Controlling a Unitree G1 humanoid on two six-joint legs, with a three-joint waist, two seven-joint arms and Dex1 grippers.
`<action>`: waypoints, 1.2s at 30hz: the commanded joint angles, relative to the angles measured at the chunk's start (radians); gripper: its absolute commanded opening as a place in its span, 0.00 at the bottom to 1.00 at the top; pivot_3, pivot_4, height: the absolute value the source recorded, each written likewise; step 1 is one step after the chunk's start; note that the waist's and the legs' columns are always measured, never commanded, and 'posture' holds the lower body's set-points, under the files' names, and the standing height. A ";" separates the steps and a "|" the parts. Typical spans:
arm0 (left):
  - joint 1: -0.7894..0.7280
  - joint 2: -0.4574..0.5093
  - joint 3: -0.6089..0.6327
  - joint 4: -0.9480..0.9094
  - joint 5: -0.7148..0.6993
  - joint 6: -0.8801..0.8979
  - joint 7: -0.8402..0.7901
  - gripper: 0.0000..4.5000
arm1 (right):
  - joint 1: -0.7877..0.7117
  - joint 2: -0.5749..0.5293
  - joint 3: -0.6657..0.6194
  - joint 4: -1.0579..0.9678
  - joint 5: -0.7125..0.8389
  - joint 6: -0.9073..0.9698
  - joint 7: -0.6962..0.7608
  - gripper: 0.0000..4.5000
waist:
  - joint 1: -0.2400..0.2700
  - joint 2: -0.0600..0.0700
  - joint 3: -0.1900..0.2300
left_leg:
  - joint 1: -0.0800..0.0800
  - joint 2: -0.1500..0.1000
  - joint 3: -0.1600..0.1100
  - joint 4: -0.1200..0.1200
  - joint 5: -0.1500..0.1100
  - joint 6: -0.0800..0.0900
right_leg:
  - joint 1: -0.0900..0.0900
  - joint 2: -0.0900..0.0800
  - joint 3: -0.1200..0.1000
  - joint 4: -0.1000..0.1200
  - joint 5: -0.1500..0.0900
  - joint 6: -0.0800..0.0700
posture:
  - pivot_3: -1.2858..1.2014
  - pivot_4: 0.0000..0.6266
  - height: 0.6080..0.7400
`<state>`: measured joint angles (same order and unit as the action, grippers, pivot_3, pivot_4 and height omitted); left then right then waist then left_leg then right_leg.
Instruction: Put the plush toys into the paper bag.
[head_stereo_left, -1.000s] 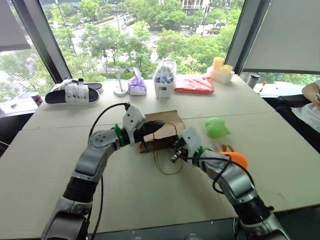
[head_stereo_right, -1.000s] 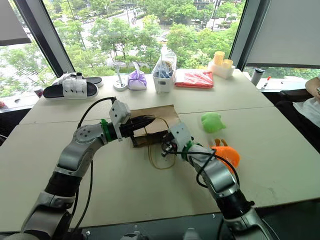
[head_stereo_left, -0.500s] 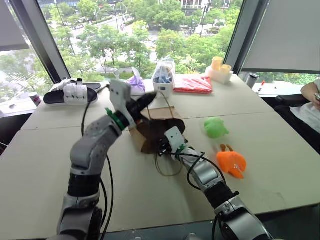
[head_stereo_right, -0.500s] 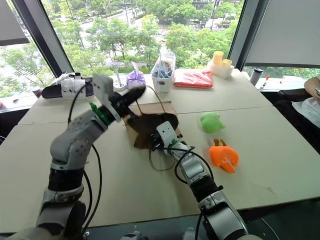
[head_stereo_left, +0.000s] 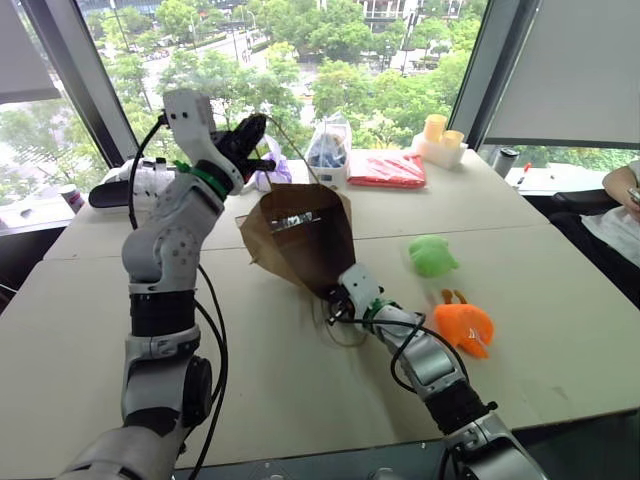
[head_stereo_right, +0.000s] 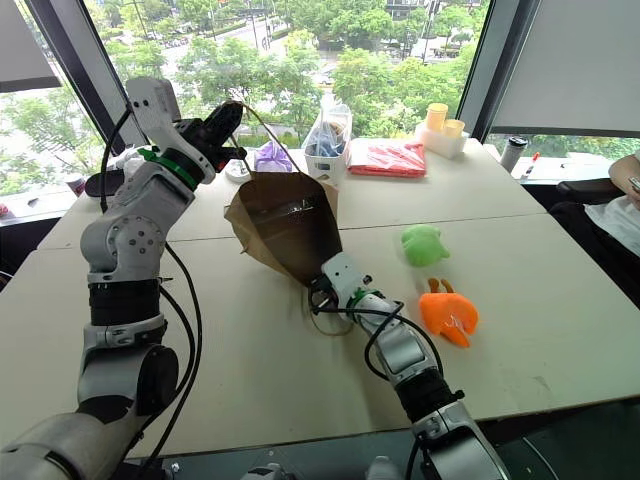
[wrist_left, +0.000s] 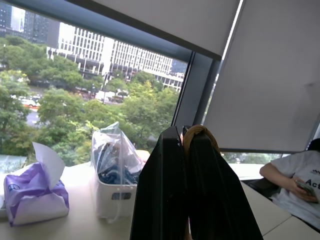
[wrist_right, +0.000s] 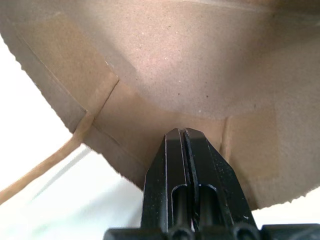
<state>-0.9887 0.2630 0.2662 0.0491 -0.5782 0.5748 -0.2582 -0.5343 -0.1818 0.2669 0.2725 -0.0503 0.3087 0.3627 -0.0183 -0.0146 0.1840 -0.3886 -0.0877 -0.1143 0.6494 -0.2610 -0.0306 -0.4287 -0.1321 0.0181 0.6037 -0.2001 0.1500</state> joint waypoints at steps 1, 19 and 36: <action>0.028 -0.018 -0.045 -0.106 -0.035 0.011 -0.042 0.02 | 0.043 -0.023 -0.017 -0.053 0.009 0.084 0.032 0.00 | 0.001 0.000 0.000 | 0.000 0.000 0.000 0.000 0.000 0.000 | 0.000 0.000 0.000 0.000 0.000 0.000 | 0.52 0.24 1.00; 0.040 -0.238 -0.162 -0.113 -0.049 0.056 -0.012 0.00 | 0.008 -0.573 -0.613 -0.898 0.584 1.028 0.326 0.65 | 0.023 -0.001 0.001 | -0.004 -0.001 0.002 0.001 -0.005 0.009 | 0.002 -0.001 -0.003 -0.007 0.000 0.000 | 0.52 0.24 1.00; 0.093 -0.184 -0.294 0.005 0.070 -0.040 -0.240 0.00 | 0.396 -0.672 -0.305 -0.682 0.265 0.554 0.205 0.99 | 0.031 -0.001 0.001 | -0.002 0.000 0.004 0.003 -0.005 0.009 | 0.003 -0.001 -0.001 -0.006 0.000 0.000 | 0.52 0.24 1.00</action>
<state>-0.8850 0.0683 -0.0269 0.0767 -0.5199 0.5640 -0.4790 -0.1488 -0.8234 -0.1008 -0.4409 0.3029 0.9417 0.5944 0.0123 -0.0154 0.1847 -0.3910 -0.0882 -0.1103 0.6523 -0.2658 -0.0219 -0.4256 -0.1330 0.0169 0.5977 -0.2002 0.1502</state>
